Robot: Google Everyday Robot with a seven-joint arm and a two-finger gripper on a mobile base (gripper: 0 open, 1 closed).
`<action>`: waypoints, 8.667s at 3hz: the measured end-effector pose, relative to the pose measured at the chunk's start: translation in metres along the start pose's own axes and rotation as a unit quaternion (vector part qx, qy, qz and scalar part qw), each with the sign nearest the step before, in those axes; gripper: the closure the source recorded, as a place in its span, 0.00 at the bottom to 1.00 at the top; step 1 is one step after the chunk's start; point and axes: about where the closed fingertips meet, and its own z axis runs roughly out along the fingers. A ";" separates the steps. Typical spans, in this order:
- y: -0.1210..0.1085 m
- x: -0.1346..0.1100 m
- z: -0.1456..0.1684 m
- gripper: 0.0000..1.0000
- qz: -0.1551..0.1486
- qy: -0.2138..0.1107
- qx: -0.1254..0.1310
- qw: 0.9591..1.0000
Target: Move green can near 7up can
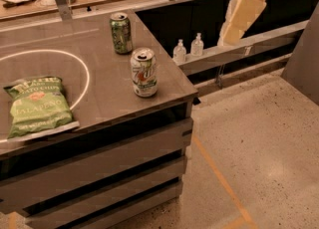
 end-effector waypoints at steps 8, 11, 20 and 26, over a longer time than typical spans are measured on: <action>-0.100 -0.135 0.187 0.00 0.180 -0.274 0.032 0.944; -0.099 -0.151 0.242 0.00 0.157 -0.310 -0.011 0.938; -0.112 -0.175 0.281 0.85 0.157 -0.384 -0.037 0.909; -0.063 -0.128 0.226 1.00 0.130 -0.421 -0.114 0.891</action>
Offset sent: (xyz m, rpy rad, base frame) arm 0.1238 0.1371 0.0301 0.3786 -0.0911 0.0669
